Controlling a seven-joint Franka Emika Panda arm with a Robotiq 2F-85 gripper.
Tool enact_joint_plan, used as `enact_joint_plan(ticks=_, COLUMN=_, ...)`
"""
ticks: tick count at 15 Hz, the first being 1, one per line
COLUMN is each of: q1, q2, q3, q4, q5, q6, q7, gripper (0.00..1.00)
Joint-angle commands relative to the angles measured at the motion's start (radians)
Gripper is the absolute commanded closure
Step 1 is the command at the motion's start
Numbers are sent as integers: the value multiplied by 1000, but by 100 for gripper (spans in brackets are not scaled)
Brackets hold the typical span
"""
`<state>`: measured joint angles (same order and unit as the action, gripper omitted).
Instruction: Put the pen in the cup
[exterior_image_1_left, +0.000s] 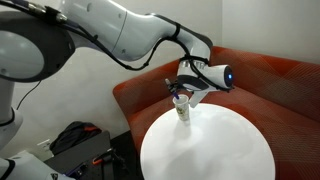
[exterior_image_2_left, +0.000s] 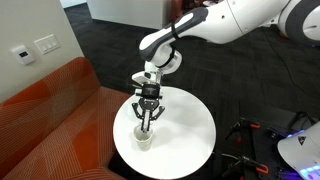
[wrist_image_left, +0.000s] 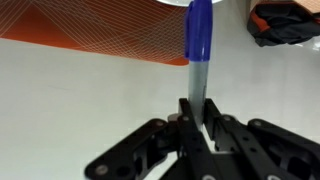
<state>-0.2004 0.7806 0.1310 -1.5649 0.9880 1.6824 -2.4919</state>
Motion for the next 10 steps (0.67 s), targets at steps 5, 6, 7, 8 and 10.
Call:
enact_joint_plan(ticks=5, q1=21, q2=81, q3=-27, q4=107, q5=7, q6=2, q7=-6, gripper=95)
enact_joint_plan(ticks=6, q1=21, q2=94, q3=-28, q4=119, q5=6, q6=1, q7=0, gripper=95)
enact_joint_plan(ticks=7, q1=21, q2=103, q3=-28, q4=127, q5=5, q6=-1, q7=2, gripper=95)
enact_joint_plan(ticks=8, q1=21, q2=112, q3=-28, q4=135, q5=4, q6=-1, q7=4, gripper=95)
enact_joint_plan(ticks=10, q1=22, q2=128, q3=-28, q4=146, q5=4, q6=4, q7=5, gripper=95)
